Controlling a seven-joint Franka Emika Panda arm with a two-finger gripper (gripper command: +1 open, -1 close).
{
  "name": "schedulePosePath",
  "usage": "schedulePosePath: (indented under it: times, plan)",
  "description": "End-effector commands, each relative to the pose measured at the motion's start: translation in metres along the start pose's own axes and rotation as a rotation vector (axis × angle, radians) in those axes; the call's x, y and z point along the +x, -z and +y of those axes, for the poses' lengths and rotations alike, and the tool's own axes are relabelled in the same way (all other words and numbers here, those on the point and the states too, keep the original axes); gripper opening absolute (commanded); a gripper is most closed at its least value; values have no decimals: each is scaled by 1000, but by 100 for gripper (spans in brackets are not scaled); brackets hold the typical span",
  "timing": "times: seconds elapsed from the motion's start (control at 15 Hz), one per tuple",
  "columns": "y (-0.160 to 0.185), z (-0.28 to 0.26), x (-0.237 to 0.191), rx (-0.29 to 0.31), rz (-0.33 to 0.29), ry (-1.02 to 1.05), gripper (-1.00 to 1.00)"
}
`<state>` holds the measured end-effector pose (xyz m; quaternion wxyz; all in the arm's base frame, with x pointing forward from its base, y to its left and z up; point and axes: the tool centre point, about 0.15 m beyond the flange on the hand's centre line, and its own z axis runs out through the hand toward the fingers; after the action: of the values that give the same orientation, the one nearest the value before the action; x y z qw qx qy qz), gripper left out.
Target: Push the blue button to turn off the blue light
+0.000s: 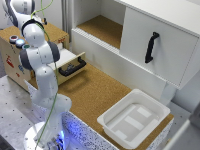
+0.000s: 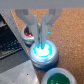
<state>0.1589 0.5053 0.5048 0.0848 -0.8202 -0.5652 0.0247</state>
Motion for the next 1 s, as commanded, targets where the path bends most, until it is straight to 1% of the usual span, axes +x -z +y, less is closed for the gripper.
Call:
schedulePosePath:
  times: [0.0, 0.13, 0.47, 0.53, 0.73, 0.8, 0.87, 0.93]
  plan:
    - [-32, -1, 13, -30, -24, 33, -100]
    - [-44, 6, 15, -14, -31, 31, -100]
    - [-54, 13, 29, -13, -38, 48, -100]
    - [-60, 17, 31, -7, -50, 47, -100]
    - [-69, 17, 31, -32, -93, 54, -100]
    - [-66, 17, 29, -38, -93, 52, -100]
    - [-57, 18, 27, -39, -76, 45, -100]
    - [-41, 18, 25, -44, -44, 34, -100]
